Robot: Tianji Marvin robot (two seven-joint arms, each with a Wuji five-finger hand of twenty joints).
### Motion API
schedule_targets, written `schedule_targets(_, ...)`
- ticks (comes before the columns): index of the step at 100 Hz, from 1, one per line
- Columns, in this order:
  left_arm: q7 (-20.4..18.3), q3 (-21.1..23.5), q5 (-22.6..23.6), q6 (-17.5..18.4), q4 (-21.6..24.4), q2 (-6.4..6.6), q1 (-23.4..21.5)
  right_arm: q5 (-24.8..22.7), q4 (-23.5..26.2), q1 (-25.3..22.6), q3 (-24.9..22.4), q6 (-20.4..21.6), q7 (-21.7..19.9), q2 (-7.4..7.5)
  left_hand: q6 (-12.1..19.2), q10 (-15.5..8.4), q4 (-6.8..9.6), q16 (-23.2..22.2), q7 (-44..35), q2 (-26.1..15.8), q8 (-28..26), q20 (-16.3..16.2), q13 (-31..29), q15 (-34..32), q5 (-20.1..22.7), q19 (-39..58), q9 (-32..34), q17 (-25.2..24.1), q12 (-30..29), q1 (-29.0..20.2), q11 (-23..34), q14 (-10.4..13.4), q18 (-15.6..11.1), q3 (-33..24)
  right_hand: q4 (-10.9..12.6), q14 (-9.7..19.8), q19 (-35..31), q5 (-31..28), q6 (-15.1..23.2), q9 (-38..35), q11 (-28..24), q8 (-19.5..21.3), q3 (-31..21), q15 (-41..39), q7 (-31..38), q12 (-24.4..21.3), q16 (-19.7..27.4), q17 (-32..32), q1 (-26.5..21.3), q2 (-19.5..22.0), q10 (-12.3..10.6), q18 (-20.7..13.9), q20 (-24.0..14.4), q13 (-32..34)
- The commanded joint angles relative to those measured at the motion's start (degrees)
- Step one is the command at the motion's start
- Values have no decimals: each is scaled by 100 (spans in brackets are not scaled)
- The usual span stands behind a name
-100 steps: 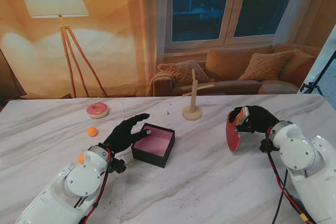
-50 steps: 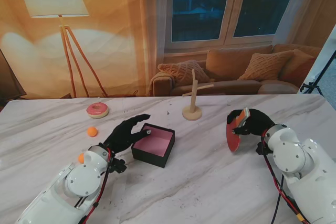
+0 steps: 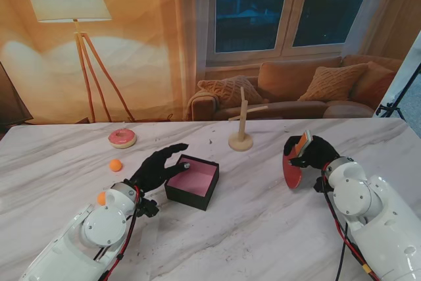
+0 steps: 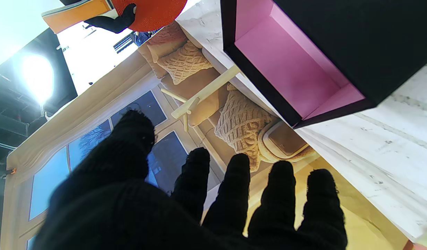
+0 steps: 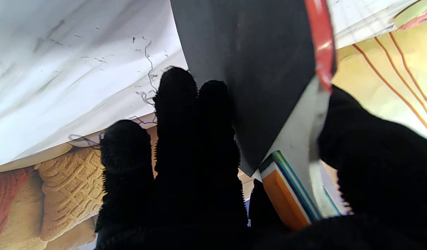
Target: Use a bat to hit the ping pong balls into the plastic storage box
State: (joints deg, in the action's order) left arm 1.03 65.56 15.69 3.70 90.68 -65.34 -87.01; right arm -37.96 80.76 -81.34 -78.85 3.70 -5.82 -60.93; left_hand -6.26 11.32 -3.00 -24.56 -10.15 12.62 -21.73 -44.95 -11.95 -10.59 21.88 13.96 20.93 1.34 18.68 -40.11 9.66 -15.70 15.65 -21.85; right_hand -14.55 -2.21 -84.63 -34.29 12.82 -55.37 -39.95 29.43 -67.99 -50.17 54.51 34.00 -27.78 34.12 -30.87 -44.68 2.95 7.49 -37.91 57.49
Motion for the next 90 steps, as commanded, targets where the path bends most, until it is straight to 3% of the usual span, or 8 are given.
schedule_targets(1, -74, -6, -20, -24, -6, -33, -11, 54, -161, -62, 38, -145, -50, -61, -64, 13, 24, -47, -20, -134, 45, -121, -62, -38, 70, -42, 132, 6, 77, -131, -24, -20, -23, 156, -214, -94, -72, -429, -531, -243, 44, -194, -399, 71, 275, -91, 140, 128, -761, 162, 77, 54, 159, 265)
schedule_targets(24, -72, 8, -18, -40, 8, -32, -22, 614, -164, -115, 14, -422, 355, -217, -61, 9, 25, -51, -20, -141, 46, -124, -66, -46, 71, -39, 131, 12, 79, -142, -22, -27, -26, 164, -92, -197, -173, -703, -906, -618, -35, -642, 155, -13, 588, -304, 158, 473, -1532, 992, 267, 124, 449, 613)
schedule_targets(52, -73, 29, -13, -61, 29, -31, -30, 1090, -75, -219, -42, -509, 745, -361, -62, 27, 26, -58, -23, -146, 44, -128, -70, -58, 76, -37, 148, 18, 84, -147, -14, -42, -25, 171, 22, -281, -243, -1001, -1007, -748, -214, -624, 154, -165, 643, -309, 115, 752, -1807, 1123, 348, 180, 523, 812)
schedule_targets(90, -105, 77, 13, -49, 49, -19, -32, 1636, 550, -509, -183, -339, 741, -422, -60, 37, 28, -59, -24, -150, 43, -130, -68, -63, 73, -35, 152, 22, 86, -158, -16, -39, -26, 181, 33, -303, -268, -1214, -766, -765, -341, -336, 175, -307, 833, -266, 71, 912, -1793, 1241, 335, 230, 588, 865)
